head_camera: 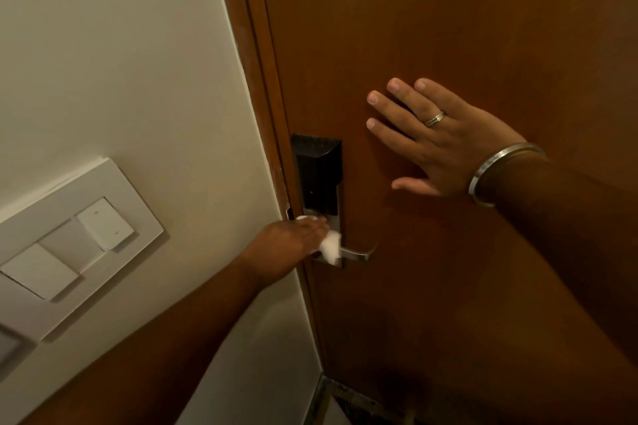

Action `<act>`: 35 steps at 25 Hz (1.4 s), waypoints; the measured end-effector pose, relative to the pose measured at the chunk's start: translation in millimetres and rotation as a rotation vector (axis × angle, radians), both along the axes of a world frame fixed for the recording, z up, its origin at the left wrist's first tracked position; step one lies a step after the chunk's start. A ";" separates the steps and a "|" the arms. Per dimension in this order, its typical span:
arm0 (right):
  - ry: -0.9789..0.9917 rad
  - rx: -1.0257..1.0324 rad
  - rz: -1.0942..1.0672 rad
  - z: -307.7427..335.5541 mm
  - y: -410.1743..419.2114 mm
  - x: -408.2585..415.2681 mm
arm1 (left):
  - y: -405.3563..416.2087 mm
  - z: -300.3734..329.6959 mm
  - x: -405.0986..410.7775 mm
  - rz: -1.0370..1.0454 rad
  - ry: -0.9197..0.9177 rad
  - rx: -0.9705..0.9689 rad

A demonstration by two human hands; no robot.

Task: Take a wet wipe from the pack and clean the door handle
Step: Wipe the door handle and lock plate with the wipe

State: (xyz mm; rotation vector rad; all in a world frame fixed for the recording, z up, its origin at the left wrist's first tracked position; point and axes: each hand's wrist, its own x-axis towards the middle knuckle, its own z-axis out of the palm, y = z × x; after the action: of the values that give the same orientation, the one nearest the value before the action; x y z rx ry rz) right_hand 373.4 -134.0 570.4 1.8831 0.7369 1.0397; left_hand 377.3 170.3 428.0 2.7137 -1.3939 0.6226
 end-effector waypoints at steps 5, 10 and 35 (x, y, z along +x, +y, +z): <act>0.006 -0.009 -0.007 0.6 1.1 0.8 | 0.9 -9.6 4.7 0.002 -0.057 -0.060; -0.008 -0.001 0.010 -0.1 1.6 0.9 | -2.9 -36.3 -14.3 -0.070 -0.020 -0.085; -0.004 -0.015 -0.014 2.4 3.5 -1.3 | -113.0 -16.4 -49.2 0.185 0.101 -0.154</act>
State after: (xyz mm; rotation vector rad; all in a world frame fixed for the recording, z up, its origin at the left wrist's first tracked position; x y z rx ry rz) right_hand 372.1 -130.5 572.9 1.8699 0.7265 1.0266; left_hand 328.0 57.3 411.6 2.7272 -1.0361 0.5659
